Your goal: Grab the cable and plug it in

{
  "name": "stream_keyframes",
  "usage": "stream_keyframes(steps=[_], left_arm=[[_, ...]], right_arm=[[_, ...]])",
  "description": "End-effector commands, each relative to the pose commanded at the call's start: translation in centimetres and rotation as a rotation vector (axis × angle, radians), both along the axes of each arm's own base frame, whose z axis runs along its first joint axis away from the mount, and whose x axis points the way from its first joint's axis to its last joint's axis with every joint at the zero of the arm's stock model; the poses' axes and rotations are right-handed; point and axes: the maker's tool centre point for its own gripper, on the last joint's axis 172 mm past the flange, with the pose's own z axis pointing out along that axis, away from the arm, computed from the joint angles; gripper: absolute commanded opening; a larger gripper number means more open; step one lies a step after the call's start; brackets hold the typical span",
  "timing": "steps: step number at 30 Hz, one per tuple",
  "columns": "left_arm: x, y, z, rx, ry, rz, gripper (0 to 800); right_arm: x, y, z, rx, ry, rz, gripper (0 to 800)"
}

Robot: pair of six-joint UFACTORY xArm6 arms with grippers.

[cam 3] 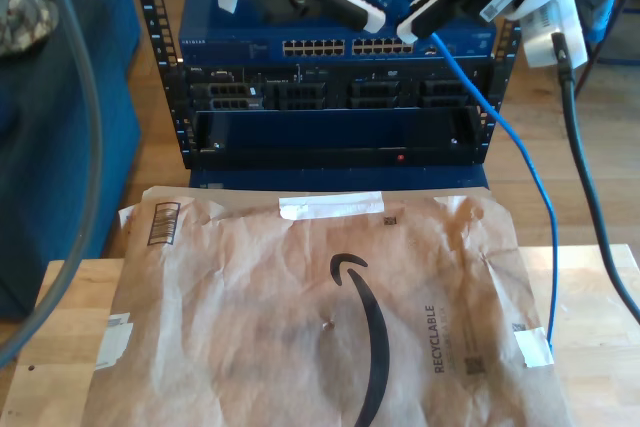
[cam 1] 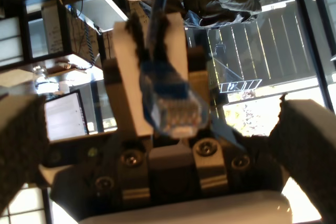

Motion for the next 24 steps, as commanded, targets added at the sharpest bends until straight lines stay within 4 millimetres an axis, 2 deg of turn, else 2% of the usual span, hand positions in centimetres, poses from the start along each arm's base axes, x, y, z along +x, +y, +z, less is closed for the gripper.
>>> stream_keyframes(steps=[6, 9, 11, 16, 17, 24], left_arm=[[-0.01, 0.11, -0.08, 0.0, 0.002, 0.0, 590], [-0.01, 0.11, -0.14, 0.0, 0.005, 0.0, 547], [0.03, 0.19, -0.18, 0.002, 0.004, 0.002, 440], [0.11, 0.24, -0.19, 0.0, 0.007, 0.006, 371], [0.11, 0.26, -0.23, 0.002, 0.007, 0.006, 328], [0.3, 0.59, -0.2, 0.0, -0.001, 0.009, 283]], right_arm=[[-0.06, 0.01, 0.1, 0.0, -0.001, 0.002, 8], [-0.06, 0.01, 0.1, 0.0, -0.001, 0.002, 8], [-0.02, 0.01, 0.12, 0.0, -0.002, 0.001, 8], [0.0, -0.05, 0.46, 0.001, -0.01, -0.001, 8], [0.02, -0.05, 0.67, 0.001, -0.014, -0.001, 8], [-0.01, -0.01, 0.82, 0.003, -0.016, 0.001, 8]])
